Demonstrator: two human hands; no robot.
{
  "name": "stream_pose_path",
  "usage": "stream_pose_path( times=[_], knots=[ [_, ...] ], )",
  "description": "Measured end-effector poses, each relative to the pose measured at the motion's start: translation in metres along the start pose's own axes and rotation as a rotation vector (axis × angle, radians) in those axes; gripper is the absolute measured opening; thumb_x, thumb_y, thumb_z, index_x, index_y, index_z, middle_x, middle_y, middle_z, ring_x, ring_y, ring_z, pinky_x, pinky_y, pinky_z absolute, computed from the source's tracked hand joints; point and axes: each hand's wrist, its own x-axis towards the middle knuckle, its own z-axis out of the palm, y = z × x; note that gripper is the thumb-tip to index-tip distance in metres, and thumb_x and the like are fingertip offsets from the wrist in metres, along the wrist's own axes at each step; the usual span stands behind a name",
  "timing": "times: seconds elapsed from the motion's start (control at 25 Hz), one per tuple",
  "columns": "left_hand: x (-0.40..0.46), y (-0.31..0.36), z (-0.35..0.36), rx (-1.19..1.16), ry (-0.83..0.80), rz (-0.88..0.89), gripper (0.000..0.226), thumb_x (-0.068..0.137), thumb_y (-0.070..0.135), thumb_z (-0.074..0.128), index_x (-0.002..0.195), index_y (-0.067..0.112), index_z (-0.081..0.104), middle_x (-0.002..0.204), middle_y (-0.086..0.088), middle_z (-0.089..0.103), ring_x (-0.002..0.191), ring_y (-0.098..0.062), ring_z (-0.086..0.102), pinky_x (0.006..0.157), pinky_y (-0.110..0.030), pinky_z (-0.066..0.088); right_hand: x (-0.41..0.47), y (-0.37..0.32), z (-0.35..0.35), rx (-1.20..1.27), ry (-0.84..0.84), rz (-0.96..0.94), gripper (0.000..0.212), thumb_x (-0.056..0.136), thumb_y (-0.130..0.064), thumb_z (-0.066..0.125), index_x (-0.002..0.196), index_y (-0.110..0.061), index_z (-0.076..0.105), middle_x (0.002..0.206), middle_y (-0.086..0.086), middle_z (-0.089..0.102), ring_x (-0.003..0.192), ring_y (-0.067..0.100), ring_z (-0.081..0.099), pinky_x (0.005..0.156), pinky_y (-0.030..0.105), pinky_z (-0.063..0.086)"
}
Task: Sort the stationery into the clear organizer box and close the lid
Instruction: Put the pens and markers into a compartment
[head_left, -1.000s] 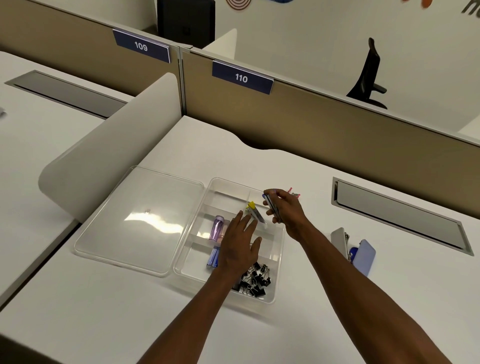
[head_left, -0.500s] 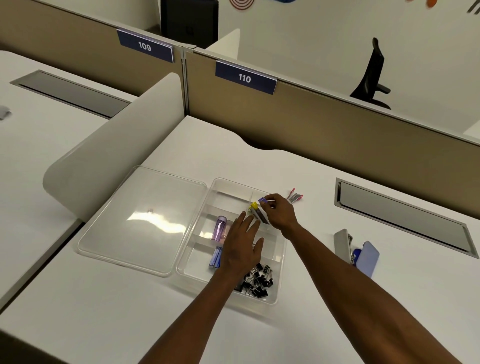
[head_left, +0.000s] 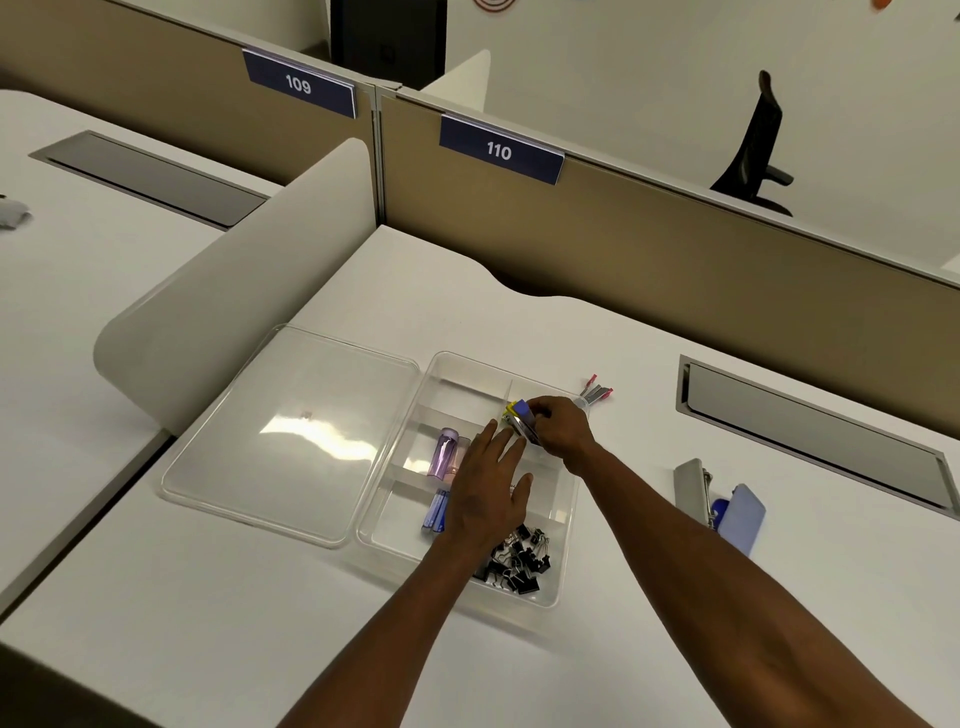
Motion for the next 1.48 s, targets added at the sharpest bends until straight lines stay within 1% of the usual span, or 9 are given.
stream_pose_path(
  times=[0.12,0.24,0.68,0.8,1.04,1.16,1.28,1.36,1.48],
  knots=[
    [0.000,-0.001,0.001,-0.005,0.005,0.004,0.051,0.093,0.028,0.059,0.139,0.009,0.053,0.148,-0.009,0.048,0.146,-0.025,0.031,0.116,-0.039,0.035,-0.001,0.001,0.001,-0.074,0.006,-0.034,0.034,0.095,-0.007,0.053,0.127,-0.005,0.066,0.128,0.014,0.066,0.116,0.029,0.061,0.100,0.036,0.049],
    [0.000,-0.001,0.001,-0.003,0.005,-0.002,0.051,0.093,0.030,0.059,0.140,0.010,0.052,0.149,-0.008,0.047,0.146,-0.023,0.031,0.116,-0.038,0.034,-0.002,0.002,0.002,-0.105,0.020,-0.048,0.033,0.093,-0.008,0.060,0.125,-0.005,0.066,0.125,0.014,0.067,0.114,0.028,0.061,0.089,0.026,0.043],
    [0.000,-0.003,0.004,-0.003,0.032,0.000,0.050,0.090,0.029,0.063,0.136,0.010,0.056,0.145,-0.010,0.052,0.142,-0.026,0.038,0.113,-0.039,0.038,-0.007,-0.001,0.011,0.060,0.211,0.013,0.034,0.088,-0.010,0.071,0.121,-0.007,0.064,0.112,0.014,0.070,0.098,0.024,0.064,0.086,0.029,0.052],
    [0.000,-0.004,0.006,0.003,0.033,-0.002,0.051,0.090,0.030,0.063,0.137,0.010,0.056,0.145,-0.009,0.052,0.142,-0.025,0.038,0.113,-0.038,0.038,-0.009,-0.001,0.009,0.106,0.167,0.019,0.040,0.089,-0.007,0.069,0.128,-0.007,0.061,0.116,0.016,0.070,0.103,0.027,0.066,0.093,0.037,0.056],
    [0.000,-0.003,0.005,0.006,0.022,-0.001,0.051,0.092,0.030,0.061,0.138,0.010,0.054,0.146,-0.009,0.050,0.144,-0.025,0.035,0.114,-0.039,0.038,-0.013,0.000,0.003,0.074,0.050,-0.041,0.048,0.087,0.004,0.064,0.134,-0.007,0.059,0.128,0.014,0.066,0.117,0.026,0.062,0.097,0.027,0.048],
    [0.000,-0.003,0.003,0.005,0.006,-0.004,0.052,0.093,0.032,0.059,0.140,0.011,0.052,0.149,-0.008,0.048,0.145,-0.024,0.032,0.115,-0.040,0.036,-0.014,-0.001,-0.002,0.104,0.022,-0.038,0.053,0.088,0.006,0.058,0.139,-0.005,0.054,0.135,0.016,0.062,0.123,0.028,0.059,0.107,0.040,0.048],
    [0.000,-0.002,0.002,0.003,0.014,0.008,0.051,0.091,0.029,0.062,0.138,0.009,0.055,0.147,-0.010,0.050,0.144,-0.026,0.035,0.113,-0.041,0.039,-0.019,0.002,-0.007,0.175,0.208,-0.074,0.041,0.091,0.006,0.053,0.129,-0.007,0.062,0.125,0.012,0.068,0.115,0.022,0.064,0.103,0.038,0.052],
    [-0.001,-0.002,0.002,0.007,0.026,0.030,0.050,0.090,0.027,0.063,0.135,0.008,0.056,0.145,-0.011,0.051,0.143,-0.028,0.037,0.112,-0.042,0.040,-0.022,0.009,-0.016,0.254,0.372,-0.101,0.031,0.092,0.001,0.057,0.118,-0.011,0.069,0.111,0.008,0.074,0.101,0.016,0.068,0.093,0.026,0.054],
    [-0.001,-0.004,0.003,0.004,0.038,0.038,0.050,0.089,0.026,0.065,0.135,0.008,0.057,0.145,-0.011,0.052,0.142,-0.029,0.037,0.112,-0.043,0.040,-0.022,0.030,-0.038,0.262,0.618,-0.096,0.022,0.091,-0.004,0.060,0.108,-0.012,0.072,0.102,0.007,0.074,0.092,0.020,0.069,0.083,0.019,0.050]
  ],
)
